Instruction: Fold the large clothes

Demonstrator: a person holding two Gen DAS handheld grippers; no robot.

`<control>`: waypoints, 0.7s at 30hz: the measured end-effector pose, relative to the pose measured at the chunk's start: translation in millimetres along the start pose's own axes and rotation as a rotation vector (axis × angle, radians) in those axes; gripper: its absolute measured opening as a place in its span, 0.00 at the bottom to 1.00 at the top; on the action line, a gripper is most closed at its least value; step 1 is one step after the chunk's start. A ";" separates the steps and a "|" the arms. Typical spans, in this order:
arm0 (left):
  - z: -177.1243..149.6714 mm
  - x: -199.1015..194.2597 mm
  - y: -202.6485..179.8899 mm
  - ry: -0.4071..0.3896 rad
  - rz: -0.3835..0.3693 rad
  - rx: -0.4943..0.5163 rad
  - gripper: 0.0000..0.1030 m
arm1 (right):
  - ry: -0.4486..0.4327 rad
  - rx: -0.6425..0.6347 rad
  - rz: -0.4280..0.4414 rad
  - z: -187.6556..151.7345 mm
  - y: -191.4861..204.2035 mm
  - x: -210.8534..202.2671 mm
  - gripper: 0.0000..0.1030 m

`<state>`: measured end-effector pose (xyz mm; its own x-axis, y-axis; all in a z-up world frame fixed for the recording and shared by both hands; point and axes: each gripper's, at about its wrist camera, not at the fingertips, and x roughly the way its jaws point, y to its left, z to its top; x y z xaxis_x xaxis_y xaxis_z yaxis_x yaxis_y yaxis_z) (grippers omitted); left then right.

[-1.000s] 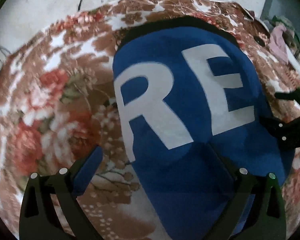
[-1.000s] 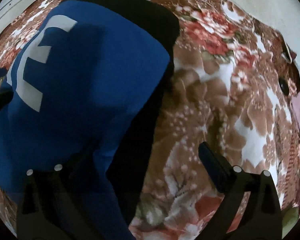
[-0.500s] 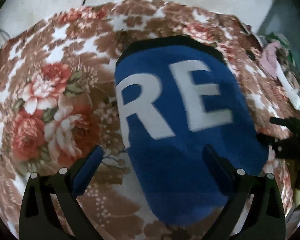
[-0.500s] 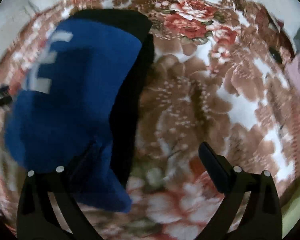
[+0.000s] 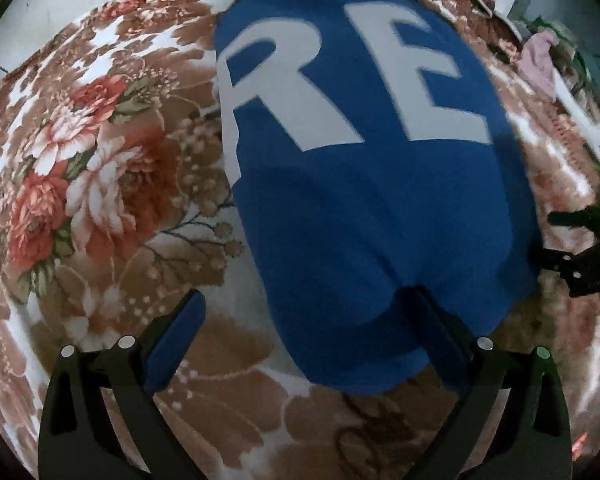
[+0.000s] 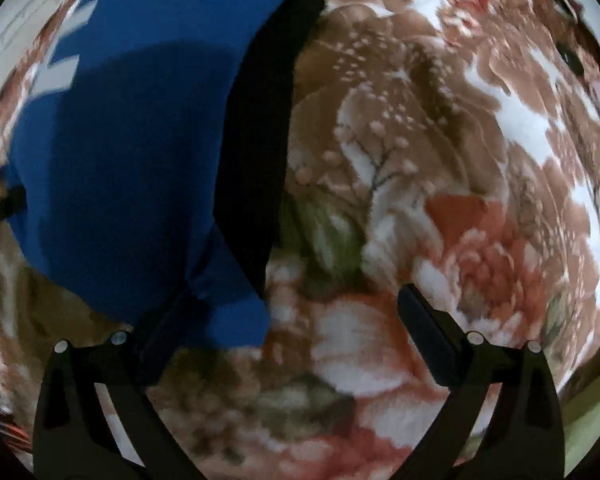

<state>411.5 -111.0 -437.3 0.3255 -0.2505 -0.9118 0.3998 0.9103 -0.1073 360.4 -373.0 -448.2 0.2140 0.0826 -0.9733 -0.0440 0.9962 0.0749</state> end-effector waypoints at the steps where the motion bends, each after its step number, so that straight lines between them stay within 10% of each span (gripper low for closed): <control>1: 1.0 -9.6 4.1 -0.005 -0.033 -0.016 0.94 | -0.016 0.026 0.031 1.6 -4.4 -8.9 0.95; 8: 18.8 -38.5 56.9 -0.019 -0.245 -0.245 0.95 | -0.084 0.244 0.344 49.5 -44.1 -40.9 0.95; 21: 68.4 23.1 69.1 0.063 -0.374 -0.312 0.94 | 0.003 0.205 0.485 134.0 -12.0 29.6 0.95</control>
<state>505.3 -76.5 -438.7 0.1519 -0.5678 -0.8091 0.2009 0.8192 -0.5372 498.0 -378.9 -448.9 0.2133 0.5362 -0.8167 0.0549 0.8280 0.5580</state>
